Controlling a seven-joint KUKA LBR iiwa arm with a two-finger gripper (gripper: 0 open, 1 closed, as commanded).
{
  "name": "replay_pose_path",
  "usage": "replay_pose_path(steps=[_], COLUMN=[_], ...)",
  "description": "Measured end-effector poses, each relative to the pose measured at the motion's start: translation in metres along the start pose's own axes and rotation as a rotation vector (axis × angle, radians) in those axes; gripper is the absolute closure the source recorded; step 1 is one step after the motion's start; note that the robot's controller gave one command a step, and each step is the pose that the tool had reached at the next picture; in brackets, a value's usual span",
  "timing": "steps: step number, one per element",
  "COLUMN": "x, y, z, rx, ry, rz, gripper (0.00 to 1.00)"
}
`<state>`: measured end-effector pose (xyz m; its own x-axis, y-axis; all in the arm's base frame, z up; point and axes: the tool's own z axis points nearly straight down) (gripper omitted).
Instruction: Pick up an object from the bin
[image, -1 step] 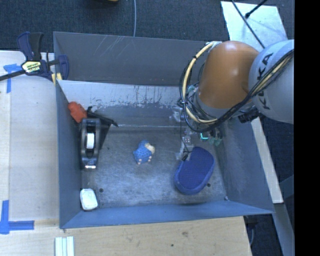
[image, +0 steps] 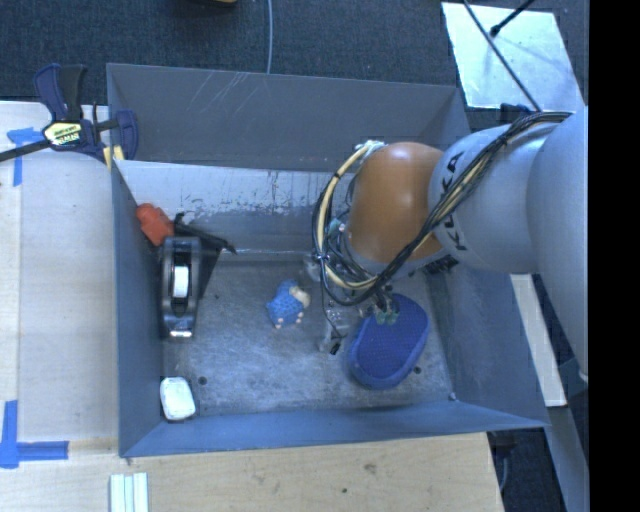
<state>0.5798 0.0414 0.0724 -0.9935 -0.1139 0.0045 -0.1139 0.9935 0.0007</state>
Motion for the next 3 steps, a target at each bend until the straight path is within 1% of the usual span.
replay_pose_path(steps=[1,2,3], x=[0.030,0.066,-0.021], y=[-0.118,-0.190,-0.196], z=[0.003,-0.005,-0.059], rx=[0.003,-0.008,0.005], ry=[-0.002,-0.007,-0.014], rz=[-0.244,-0.224,-0.253], gripper=[0.00,0.00,0.00])
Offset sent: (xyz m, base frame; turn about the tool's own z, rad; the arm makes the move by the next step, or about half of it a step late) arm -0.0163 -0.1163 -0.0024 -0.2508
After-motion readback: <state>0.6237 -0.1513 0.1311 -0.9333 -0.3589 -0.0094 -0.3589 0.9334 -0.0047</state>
